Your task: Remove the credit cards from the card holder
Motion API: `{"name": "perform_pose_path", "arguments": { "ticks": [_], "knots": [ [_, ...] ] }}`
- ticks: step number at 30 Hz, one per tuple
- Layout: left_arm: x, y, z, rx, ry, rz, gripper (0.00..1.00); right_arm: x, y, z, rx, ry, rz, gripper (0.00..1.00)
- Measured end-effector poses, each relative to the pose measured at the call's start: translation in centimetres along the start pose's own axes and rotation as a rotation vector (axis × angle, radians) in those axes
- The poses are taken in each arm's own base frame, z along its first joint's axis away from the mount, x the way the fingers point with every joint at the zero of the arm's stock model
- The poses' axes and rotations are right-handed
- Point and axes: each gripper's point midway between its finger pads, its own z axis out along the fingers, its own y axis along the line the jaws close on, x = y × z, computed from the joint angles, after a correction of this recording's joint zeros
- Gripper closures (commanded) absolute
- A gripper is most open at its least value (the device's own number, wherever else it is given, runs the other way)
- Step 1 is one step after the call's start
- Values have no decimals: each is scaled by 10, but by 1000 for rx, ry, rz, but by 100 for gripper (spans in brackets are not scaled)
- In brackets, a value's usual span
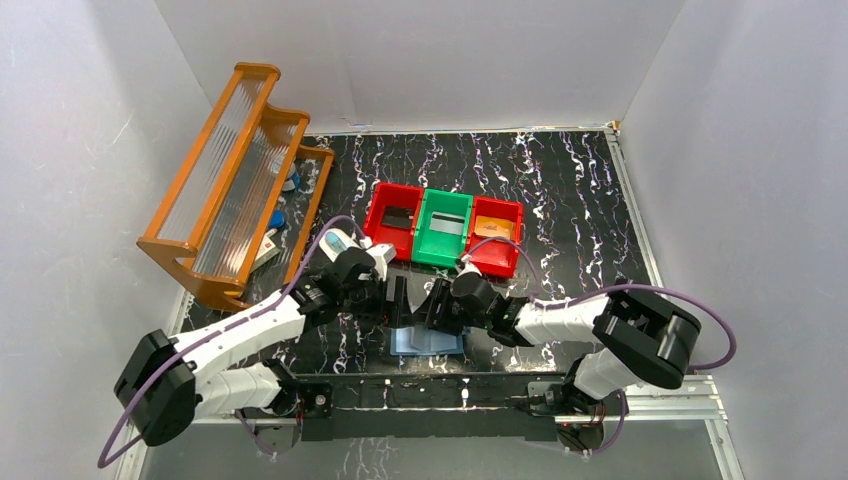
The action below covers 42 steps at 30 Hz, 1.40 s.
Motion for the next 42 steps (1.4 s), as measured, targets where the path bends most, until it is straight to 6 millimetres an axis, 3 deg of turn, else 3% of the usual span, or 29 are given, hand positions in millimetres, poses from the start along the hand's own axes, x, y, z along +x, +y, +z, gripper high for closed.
{"name": "perform_pose_path", "arguments": {
  "ticks": [10,21,25,29,36,40,42],
  "knots": [
    [19,-9,19,100,61,-77,46,2,-6,-8,-5,3,28,43],
    [34,-25,26,264,83,-99,83,1,-4,-6,-30,14,75,45],
    [40,-23,30,273,97,-107,86,1,-4,-7,-37,17,81,43],
    [41,-23,32,276,97,-111,87,0,-7,-7,-36,18,90,34],
    [41,-22,33,271,100,-111,88,1,-8,-8,-35,24,101,42],
    [43,-20,35,263,109,-115,88,1,-7,-8,-43,28,97,35],
    [43,-18,36,255,106,-116,88,2,-8,-9,-43,35,83,43]
  ]
}}
